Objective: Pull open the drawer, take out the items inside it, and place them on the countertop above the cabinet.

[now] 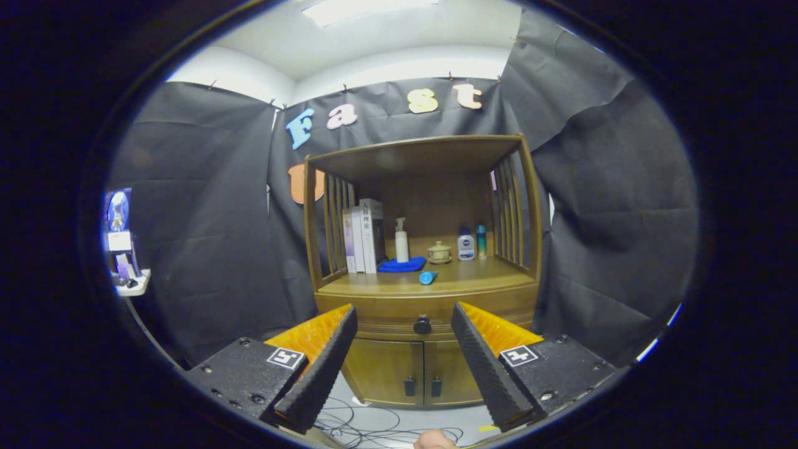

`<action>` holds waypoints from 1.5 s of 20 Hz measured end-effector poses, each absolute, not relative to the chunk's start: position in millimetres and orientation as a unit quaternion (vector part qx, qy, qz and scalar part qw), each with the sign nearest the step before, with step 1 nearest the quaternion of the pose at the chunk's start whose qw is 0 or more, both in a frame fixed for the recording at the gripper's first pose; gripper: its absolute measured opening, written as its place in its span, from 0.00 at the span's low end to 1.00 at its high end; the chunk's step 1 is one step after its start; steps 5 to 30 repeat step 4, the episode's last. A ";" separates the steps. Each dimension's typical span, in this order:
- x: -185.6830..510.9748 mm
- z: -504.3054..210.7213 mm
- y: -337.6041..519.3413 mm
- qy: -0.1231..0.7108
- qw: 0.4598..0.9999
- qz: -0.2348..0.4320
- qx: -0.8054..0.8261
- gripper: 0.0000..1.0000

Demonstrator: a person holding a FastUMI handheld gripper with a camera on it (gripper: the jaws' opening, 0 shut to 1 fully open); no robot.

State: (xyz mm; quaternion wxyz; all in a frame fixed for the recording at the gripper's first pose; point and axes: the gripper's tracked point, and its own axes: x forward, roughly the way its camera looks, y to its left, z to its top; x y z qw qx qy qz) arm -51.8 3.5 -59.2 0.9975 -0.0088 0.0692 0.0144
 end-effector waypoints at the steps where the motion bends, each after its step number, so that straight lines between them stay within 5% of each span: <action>1: -60.5 -54.7 1.4 0.067 0.998 0.013 -0.004 0.99; 30: -74.7 -49.5 -5.4 0.056 0.998 0.011 -0.001 0.99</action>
